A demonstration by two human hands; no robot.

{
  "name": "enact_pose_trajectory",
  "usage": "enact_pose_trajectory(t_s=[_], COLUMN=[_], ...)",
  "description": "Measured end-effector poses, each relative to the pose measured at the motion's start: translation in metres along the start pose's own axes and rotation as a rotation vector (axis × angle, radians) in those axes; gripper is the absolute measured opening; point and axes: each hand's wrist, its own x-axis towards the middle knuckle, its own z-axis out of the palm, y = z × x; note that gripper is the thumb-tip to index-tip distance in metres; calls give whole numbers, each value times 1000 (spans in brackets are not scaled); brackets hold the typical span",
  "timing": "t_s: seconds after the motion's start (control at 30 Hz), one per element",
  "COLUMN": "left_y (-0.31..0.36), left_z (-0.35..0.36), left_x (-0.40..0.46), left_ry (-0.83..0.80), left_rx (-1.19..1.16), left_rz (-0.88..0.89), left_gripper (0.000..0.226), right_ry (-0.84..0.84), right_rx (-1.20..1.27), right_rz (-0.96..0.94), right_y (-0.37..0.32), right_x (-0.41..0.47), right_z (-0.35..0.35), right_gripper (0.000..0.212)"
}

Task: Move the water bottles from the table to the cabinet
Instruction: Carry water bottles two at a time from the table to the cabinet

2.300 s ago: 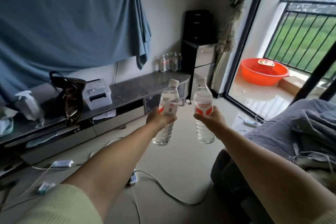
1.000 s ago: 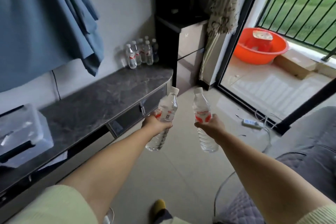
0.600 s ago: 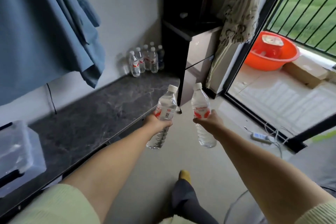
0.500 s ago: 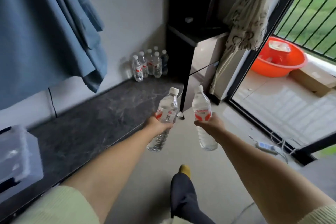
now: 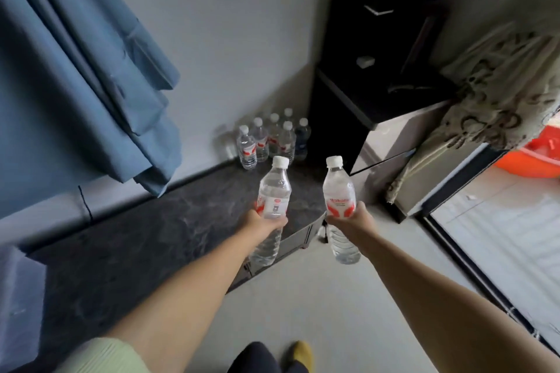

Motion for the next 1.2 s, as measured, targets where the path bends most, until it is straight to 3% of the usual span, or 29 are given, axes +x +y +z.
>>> enact_pose_trajectory(t_s=[0.43, 0.5, 0.67, 0.8, 0.93, 1.07, 1.2], left_y=[55, 61, 67, 66, 56, 47, 43], left_z=[2, 4, 19, 36, 59, 78, 90], left_x=[170, 194, 254, 300, 345, 376, 398], left_ry=[-63, -33, 92, 159, 292, 373, 412], left_rx=[-2, -46, -141, -208, -253, -311, -327], left_rz=[-1, 3, -17, 42, 95, 57, 42], left_gripper=[57, 52, 42, 55, 48, 49, 57], right_ry=[2, -1, 2, 22, 36, 30, 78], right_rx=[32, 71, 73, 64, 85, 79, 155], right_rz=[89, 116, 126, 121, 145, 120, 165], right_y=[-50, -57, -64, -64, -51, -36, -22], right_x=[151, 174, 236, 286, 332, 362, 380], right_z=[37, 47, 80, 109, 146, 176, 197], right_gripper=[45, 42, 62, 69, 68, 66, 79])
